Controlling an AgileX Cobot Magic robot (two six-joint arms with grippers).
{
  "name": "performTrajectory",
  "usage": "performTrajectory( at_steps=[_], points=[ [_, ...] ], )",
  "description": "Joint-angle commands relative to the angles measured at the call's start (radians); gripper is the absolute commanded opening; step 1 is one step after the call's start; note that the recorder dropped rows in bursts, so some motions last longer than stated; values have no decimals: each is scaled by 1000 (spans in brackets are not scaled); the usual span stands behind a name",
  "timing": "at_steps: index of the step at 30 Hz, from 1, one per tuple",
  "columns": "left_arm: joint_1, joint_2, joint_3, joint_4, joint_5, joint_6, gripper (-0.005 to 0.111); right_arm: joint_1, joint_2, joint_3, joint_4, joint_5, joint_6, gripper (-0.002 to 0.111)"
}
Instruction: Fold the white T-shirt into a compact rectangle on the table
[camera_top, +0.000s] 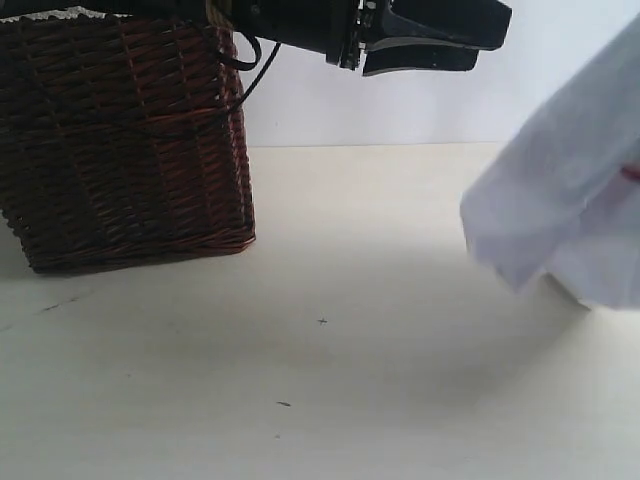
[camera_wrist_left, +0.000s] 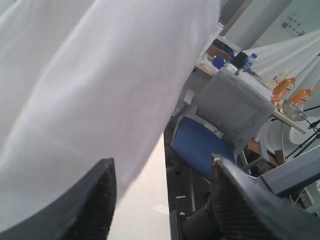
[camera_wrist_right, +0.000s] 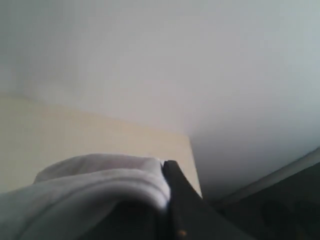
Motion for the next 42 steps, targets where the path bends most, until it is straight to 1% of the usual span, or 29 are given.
performTrajectory(
  at_steps=[1, 2, 3, 7, 10, 11, 13, 15, 17, 19, 20, 22, 24, 26, 28, 31, 33, 34, 37, 38, 40, 42],
  points=[
    [5, -9, 0, 21, -5, -7, 55, 53, 20, 20, -166, 23, -10, 0],
    [5, -11, 4, 21, -5, -7, 55, 64, 5, -11, -240, 25, 27, 0],
    [5, -11, 6, 14, -5, -7, 55, 65, -9, -52, -265, 18, 49, 0],
    [7, -9, 6, 8, -5, -7, 55, 65, -56, -209, -274, -21, 61, 0],
    [7, -5, 6, 10, -5, -7, 55, 65, -60, -266, -273, -45, 104, 0],
    [7, -5, 6, 10, -5, -7, 55, 65, -60, -268, -251, -39, 117, 0],
    [7, -5, 6, 10, -5, -7, 55, 65, -47, -245, -171, 6, 67, 0],
    [7, -5, 6, 10, -5, -7, 55, 65, -25, -165, -105, 39, 44, 0],
    [7, -5, 6, 12, -5, -7, 55, 67, -4, -71, -107, 35, 22, 0],
    [7, -5, 6, 28, -5, -7, 55, 69, 7, -46, -125, 30, -9, 0],
    [7, -5, 6, 31, -5, -7, 55, 69, 5, -66, -164, 17, 9, 0],
    [7, -5, 6, 31, -5, -7, 55, 69, -18, -158, -231, -11, 76, 0],
    [7, -5, 6, 30, -5, -7, 55, 69, -48, -291, -231, -58, 136, 0],
    [10, -5, 6, 30, -5, -7, 55, 69, -65, -378, -247, -71, 203, 0],
    [10, -5, 6, 30, -5, -7, 55, 69, -64, -371, -209, -24, 221, 0],
    [11, -5, 6, 31, -5, -7, 55, 69, -10, -217, -112, 25, 126, 0],
    [11, -5, 6, 31, -5, -7, 55, 69, 45, -112, -99, 76, 36, 0],
    [11, -5, 6, 31, -5, -7, 55, 69, 61, -100, -113, 103, 1, 0],
    [11, -5, 6, 31, -5, -7, 55, 69, 36, -183, -187, 84, 78, 0],
    [11, -5, 6, 31, -5, -7, 55, 69, 3, -248, -180, 39, 93, 0],
    [11, -5, 6, 31, -5, -7, 55, 69, -38, -322, -153, -9, 140, 0],
    [11, -5, 6, 31, -5, -7, 55, 69, -65, -337, -135, -34, 173, 0]
  ],
)
